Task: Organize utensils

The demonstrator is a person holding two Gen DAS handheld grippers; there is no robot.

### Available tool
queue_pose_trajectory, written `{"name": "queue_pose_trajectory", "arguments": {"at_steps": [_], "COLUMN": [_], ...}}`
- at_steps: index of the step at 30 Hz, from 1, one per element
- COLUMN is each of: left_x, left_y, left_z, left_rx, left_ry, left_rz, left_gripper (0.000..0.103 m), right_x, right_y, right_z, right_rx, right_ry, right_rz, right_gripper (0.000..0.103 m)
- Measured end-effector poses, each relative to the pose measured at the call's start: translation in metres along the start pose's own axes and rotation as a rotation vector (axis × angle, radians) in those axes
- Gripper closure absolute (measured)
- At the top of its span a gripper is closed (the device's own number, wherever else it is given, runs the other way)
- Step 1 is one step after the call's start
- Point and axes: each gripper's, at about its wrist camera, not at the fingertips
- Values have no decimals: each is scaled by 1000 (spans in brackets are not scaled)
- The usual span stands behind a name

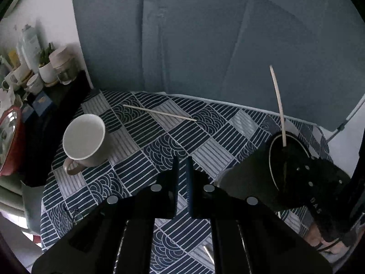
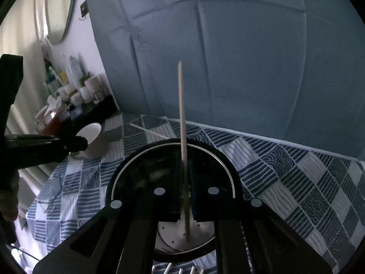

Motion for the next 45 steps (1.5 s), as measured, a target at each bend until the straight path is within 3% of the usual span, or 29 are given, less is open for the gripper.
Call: {"name": "queue_pose_trajectory", "arguments": {"at_steps": [4,9,14,16,18,20,27,31,36,42,45], "left_x": [-1,-5,-11,-14,-19,-22,-39,-51,-68,-73,-77], "left_y": [0,7,14,14,14,15,18,18,19,27,23], "left_z": [2,17,42,53,67,79,138,170,207,238,242], "left_rx": [2,-19,-15,-16,-13,-11,-10,-18,-47,-127,-208], "left_ry": [10,36,77,92,108,127,249,321,392,458,442], "left_rz": [18,24,9,11,12,10,-46,-118,-214,-364,-369], "left_gripper": [97,90,84,70,63,46,24,18,16,16,14], "right_x": [1,-2,-4,-3,1,6,33,67,115,149,151], "right_y": [1,3,-8,-13,-18,-27,-75,-121,-169,-189,-190], "right_z": [-16,-45,-67,-73,-78,-84,-91,-83,-68,-66,-61], "right_rx": [18,75,129,161,190,228,353,480,616,652,685], "right_ry": [-31,-86,-116,-124,-131,-132,-104,-5,155,210,231], "right_rz": [-4,-38,-7,7,26,66,271,454,614,684,674], "right_gripper": [57,54,37,31,25,19,16,16,16,16,16]}}
Point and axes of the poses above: each gripper's, at about its wrist camera, not at the fingertips, and z roughly the way its jaws point, y to its left, x to its underside, and after that the axes turned 13 degrees about -x, right-handed
